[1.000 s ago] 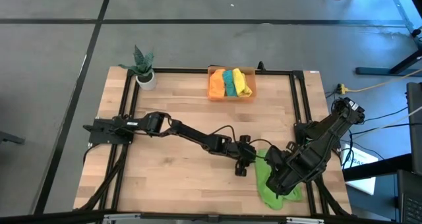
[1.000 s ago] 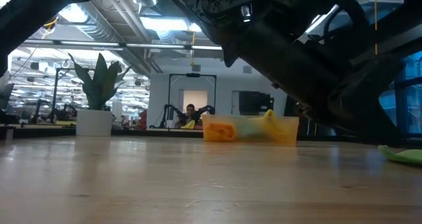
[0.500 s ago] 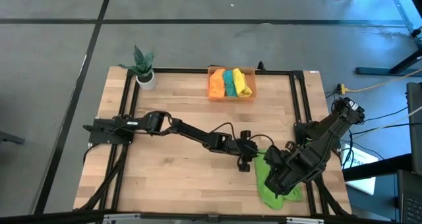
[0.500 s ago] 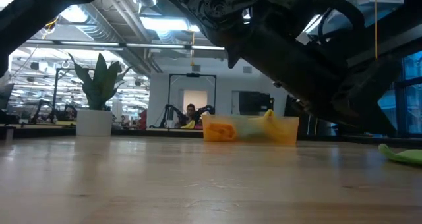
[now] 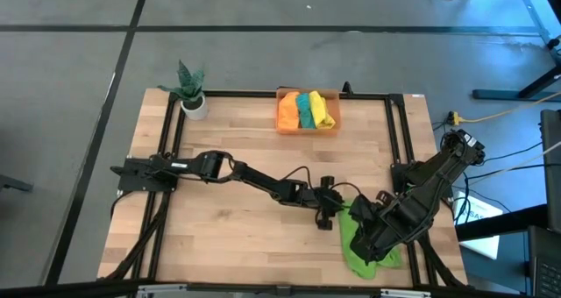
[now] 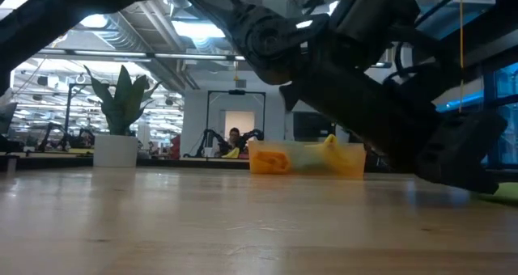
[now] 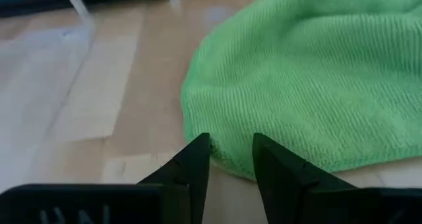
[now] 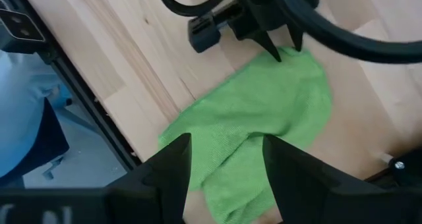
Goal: Roll microfiber towels into tight, uniform cylinder then place into a basket
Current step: Roll the green microfiber towel
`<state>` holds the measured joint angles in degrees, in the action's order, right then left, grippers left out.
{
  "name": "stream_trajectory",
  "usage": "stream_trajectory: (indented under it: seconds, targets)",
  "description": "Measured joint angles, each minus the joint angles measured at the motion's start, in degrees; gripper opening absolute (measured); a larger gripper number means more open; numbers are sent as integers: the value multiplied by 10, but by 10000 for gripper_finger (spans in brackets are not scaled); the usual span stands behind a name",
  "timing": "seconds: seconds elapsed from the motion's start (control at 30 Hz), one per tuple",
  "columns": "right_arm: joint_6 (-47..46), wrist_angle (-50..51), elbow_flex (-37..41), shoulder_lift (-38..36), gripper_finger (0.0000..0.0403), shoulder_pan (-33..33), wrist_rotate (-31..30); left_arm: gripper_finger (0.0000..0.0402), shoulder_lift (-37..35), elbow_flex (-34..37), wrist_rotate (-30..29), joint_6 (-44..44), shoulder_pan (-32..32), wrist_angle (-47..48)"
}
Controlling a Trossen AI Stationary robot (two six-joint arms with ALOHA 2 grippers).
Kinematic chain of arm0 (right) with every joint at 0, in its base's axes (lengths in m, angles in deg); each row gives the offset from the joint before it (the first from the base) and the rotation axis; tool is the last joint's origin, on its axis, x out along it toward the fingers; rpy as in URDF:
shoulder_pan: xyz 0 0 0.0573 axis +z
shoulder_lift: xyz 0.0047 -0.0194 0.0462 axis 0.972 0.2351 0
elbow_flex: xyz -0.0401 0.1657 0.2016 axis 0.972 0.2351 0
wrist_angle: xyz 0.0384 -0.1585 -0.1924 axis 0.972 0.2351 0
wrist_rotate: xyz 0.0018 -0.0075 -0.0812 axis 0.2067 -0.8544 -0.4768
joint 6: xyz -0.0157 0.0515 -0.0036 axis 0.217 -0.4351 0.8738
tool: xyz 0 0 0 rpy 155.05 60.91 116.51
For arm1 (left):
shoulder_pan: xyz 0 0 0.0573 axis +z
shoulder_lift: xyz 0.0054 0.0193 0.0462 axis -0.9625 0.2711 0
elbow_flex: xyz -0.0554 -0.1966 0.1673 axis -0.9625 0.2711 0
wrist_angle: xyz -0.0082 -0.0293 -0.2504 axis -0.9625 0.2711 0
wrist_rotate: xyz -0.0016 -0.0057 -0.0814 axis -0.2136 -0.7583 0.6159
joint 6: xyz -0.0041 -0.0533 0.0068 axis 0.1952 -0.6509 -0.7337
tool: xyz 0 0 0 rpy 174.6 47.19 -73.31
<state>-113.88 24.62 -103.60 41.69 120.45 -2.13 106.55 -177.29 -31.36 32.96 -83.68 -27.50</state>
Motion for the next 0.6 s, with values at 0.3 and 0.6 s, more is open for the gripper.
stream_trajectory:
  seconds: [0.3, 0.6]
  targets:
    - [0, -14, 0, 0, 188, 0, -1, 108, -1, -1, -34, 10, 0, 14]
    - [0, -18, 0, 0, 188, 0, -1, 108, -4, -1, -64, 37, 0, 18]
